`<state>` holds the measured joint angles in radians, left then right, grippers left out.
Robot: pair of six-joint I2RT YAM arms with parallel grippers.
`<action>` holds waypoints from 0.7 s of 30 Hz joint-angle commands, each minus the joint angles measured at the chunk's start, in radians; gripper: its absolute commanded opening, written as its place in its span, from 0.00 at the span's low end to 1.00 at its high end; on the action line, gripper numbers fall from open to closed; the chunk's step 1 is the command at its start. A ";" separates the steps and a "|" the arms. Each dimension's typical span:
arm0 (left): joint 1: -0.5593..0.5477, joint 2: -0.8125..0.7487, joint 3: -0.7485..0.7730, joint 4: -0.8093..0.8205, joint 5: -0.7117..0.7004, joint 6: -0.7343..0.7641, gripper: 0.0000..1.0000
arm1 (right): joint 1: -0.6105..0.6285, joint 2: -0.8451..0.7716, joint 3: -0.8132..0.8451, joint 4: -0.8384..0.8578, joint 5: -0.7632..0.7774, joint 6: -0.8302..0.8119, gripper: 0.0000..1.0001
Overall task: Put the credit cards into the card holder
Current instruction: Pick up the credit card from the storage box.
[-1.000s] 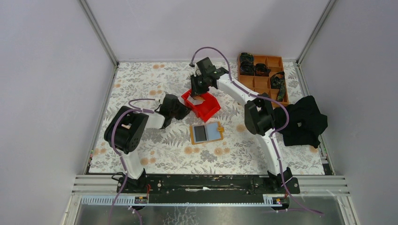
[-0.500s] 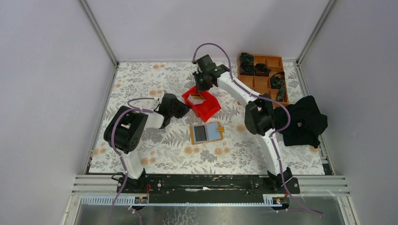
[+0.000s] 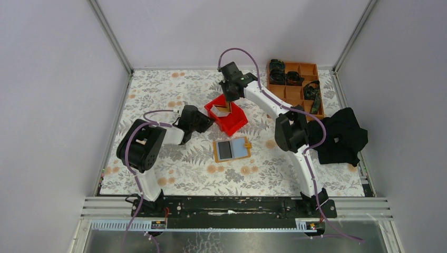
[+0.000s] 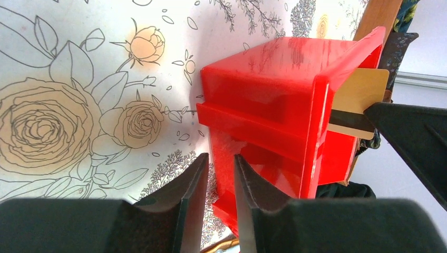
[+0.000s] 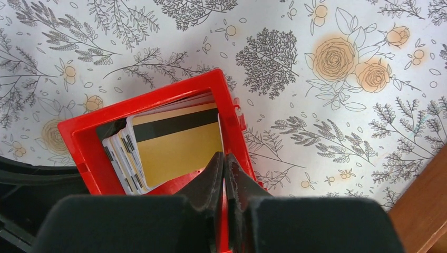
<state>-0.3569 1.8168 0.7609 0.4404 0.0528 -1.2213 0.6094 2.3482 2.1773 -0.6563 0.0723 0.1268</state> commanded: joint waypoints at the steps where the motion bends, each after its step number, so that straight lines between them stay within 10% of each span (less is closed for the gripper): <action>1: 0.011 -0.006 0.017 0.035 0.008 0.010 0.32 | 0.004 -0.019 -0.021 -0.017 0.064 -0.029 0.00; 21: 0.011 -0.326 -0.087 -0.174 -0.065 0.118 0.50 | 0.016 -0.319 -0.258 0.114 0.049 -0.026 0.00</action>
<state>-0.3569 1.5703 0.6979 0.3347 0.0235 -1.1530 0.6132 2.1643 1.9450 -0.6006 0.1146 0.1085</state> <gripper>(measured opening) 0.496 0.043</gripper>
